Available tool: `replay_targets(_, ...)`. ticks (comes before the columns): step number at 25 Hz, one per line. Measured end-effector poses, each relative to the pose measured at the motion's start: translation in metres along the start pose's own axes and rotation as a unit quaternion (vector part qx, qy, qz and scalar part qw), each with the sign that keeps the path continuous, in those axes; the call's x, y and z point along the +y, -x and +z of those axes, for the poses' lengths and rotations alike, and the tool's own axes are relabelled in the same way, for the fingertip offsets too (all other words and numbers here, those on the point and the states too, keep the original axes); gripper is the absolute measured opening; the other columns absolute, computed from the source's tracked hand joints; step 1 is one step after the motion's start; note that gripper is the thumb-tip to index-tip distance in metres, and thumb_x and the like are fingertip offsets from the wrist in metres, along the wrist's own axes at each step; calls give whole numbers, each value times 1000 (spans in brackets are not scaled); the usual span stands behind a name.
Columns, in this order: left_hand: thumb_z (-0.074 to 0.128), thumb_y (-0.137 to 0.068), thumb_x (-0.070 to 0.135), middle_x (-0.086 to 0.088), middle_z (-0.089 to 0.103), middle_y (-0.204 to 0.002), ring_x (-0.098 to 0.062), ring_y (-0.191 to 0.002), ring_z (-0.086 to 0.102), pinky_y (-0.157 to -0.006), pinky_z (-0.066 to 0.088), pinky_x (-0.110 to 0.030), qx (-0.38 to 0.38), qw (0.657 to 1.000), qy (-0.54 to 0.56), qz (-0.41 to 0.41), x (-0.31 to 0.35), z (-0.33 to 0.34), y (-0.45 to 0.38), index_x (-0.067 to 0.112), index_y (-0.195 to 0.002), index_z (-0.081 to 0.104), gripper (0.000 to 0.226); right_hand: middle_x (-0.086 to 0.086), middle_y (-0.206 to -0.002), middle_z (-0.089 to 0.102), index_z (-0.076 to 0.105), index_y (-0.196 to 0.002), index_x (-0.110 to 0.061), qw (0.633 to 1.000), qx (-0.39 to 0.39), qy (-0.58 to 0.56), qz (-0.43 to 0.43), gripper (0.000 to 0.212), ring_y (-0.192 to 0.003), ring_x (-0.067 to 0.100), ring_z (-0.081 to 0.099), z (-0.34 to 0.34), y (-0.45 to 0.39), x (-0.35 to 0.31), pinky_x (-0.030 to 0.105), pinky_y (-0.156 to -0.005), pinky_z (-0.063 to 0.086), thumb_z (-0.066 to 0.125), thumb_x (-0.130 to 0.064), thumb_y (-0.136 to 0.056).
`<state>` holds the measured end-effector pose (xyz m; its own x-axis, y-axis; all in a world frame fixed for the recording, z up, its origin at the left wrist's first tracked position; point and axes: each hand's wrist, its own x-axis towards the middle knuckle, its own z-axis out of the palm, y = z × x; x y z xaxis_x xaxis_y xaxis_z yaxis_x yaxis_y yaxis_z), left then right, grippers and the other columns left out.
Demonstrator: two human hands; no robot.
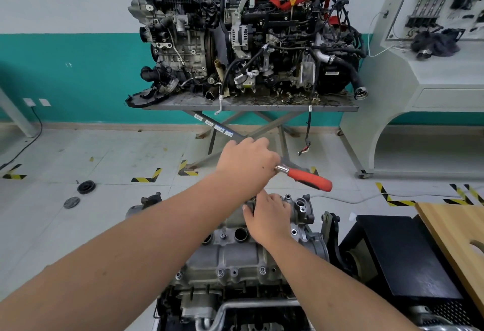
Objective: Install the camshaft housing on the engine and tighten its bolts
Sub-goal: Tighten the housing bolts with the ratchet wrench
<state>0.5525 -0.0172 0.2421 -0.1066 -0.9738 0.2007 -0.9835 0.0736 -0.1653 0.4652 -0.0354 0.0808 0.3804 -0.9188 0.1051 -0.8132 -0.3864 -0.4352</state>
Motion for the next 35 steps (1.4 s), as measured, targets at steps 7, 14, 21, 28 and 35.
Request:
replay_targets(7, 46, -87, 65, -1, 54, -77, -26, -74, 51, -66, 29, -34, 317, 943, 90, -53, 11, 30, 17, 17, -58, 54, 57, -11, -94, 54, 51, -106, -23, 1000, -6, 23, -8, 24, -109, 17, 47, -1, 1, 0, 36, -90, 29, 42, -39, -91)
replay_targets(14, 47, -81, 69, 2, 57, -100, -19, -93, 49, -78, 24, -36, 293, 926, 195, -136, 19, 47, 21, 21, -89, 67, 53, -6, -101, 61, 55, -109, -24, 1000, -26, -14, 3, 45, -102, 19, 58, 11, -4, 2, 34, -81, 40, 20, -40, -87)
replay_targets(21, 36, -94, 55, 9, 68, -95, -3, -94, 64, -79, 50, -17, 228, 702, 657, -152, 29, 45, 32, 56, -119, 51, 29, -13, -115, 62, 45, -130, -27, 1000, -13, 23, -5, 50, -113, 17, 48, 2, -2, -1, 40, -94, 33, 35, -43, -84)
replay_targets(28, 44, -90, 61, 1, 72, -92, -9, -92, 66, -73, 38, -33, 83, 502, 829, -230, 12, 38, 23, 37, -111, 70, 42, -2, -124, 64, 39, -140, -20, 1000, -3, 13, 6, 56, -122, 20, 46, 1, -1, 0, 42, -99, 30, 44, -47, -92)
replay_targets(35, 51, -93, 52, -8, 75, -109, -17, -108, 70, -74, 47, -34, 27, 501, 840, -208, -8, 36, 21, 19, -119, 54, 42, -3, -124, 64, 35, -144, -20, 1000, 1, 11, 7, 61, -123, 20, 45, -1, 0, -2, 44, -100, 30, 43, -55, -94)
